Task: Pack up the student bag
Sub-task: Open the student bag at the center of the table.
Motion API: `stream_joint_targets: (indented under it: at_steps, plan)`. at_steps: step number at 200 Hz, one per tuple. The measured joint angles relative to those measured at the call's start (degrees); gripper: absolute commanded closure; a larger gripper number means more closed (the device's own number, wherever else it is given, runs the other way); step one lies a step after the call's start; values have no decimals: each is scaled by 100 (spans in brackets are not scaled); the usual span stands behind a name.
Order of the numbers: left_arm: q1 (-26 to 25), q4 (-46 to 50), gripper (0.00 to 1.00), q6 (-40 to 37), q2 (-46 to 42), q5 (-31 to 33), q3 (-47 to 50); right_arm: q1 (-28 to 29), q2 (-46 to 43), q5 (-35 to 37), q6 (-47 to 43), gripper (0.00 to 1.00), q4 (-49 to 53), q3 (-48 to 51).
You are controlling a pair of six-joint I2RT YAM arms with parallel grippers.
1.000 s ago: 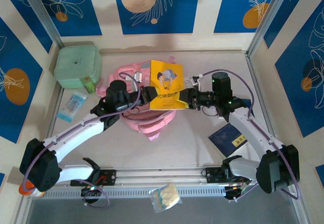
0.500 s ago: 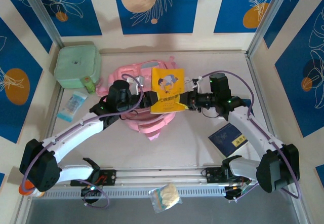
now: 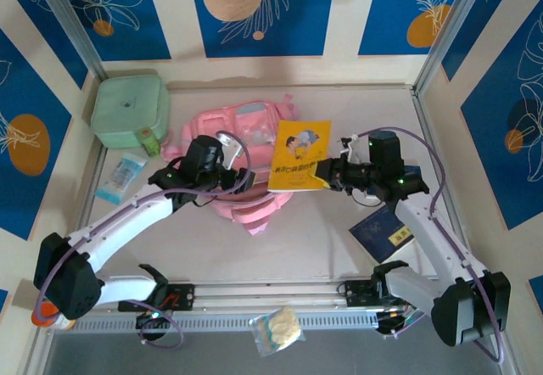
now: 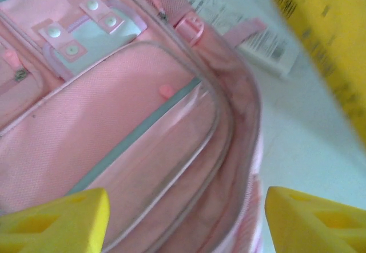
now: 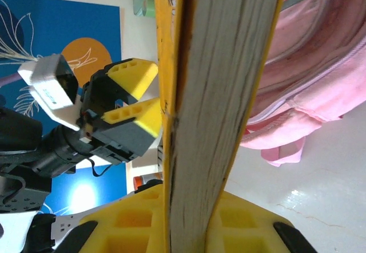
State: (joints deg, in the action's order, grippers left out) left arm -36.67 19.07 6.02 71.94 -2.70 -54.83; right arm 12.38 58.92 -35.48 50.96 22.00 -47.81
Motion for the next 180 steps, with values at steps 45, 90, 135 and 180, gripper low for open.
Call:
stream_joint_targets:
  at_steps: [45, 90, 135, 180]
  plan:
    - [0, 101, 25, -977, 645, 70, -61, -446, -302, -2, -166, 100, 387, 0]
    - [0, 59, 22, -1655, 1416, 186, -457, -953, -321, -59, -212, 100, 566, 216]
    - [-2, -39, 22, -2127, 2103, 358, -592, -1121, -310, -61, -212, 100, 629, 306]
    - [-24, -177, 29, -2347, 2610, 452, -680, -1128, -153, -72, -212, 100, 566, 310]
